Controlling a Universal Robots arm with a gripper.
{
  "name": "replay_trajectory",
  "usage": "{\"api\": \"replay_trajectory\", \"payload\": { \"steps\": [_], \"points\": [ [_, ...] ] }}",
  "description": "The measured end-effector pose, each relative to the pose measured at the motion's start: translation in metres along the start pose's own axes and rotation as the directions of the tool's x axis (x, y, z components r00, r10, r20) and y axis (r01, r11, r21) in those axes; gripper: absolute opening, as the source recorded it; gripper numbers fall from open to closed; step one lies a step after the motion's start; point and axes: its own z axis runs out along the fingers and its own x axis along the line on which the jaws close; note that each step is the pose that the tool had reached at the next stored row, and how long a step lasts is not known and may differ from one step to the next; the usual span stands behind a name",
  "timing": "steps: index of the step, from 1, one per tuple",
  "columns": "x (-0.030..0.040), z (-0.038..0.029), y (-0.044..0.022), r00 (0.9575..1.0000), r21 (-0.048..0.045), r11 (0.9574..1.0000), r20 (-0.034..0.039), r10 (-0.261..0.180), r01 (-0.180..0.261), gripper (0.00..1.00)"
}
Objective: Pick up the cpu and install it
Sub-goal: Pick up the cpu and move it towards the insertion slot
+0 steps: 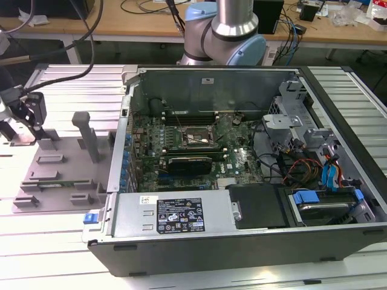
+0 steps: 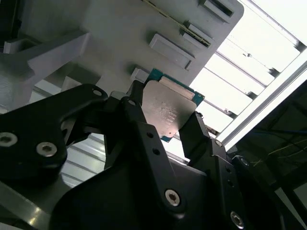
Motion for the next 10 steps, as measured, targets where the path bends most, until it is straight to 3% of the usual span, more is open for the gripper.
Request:
{"api": "replay_trajectory", "payload": {
  "steps": [6, 10],
  "points": [
    [-0.0003, -0.0116, 0.0004, 1.0, 0.0, 1.0, 0.0001, 0.0, 0.0, 0.55],
    [-0.0006, -0.0235, 0.0009, 1.0, 0.0, 1.0, 0.0001, 0.0, 0.0, 0.55]
  ]
}}
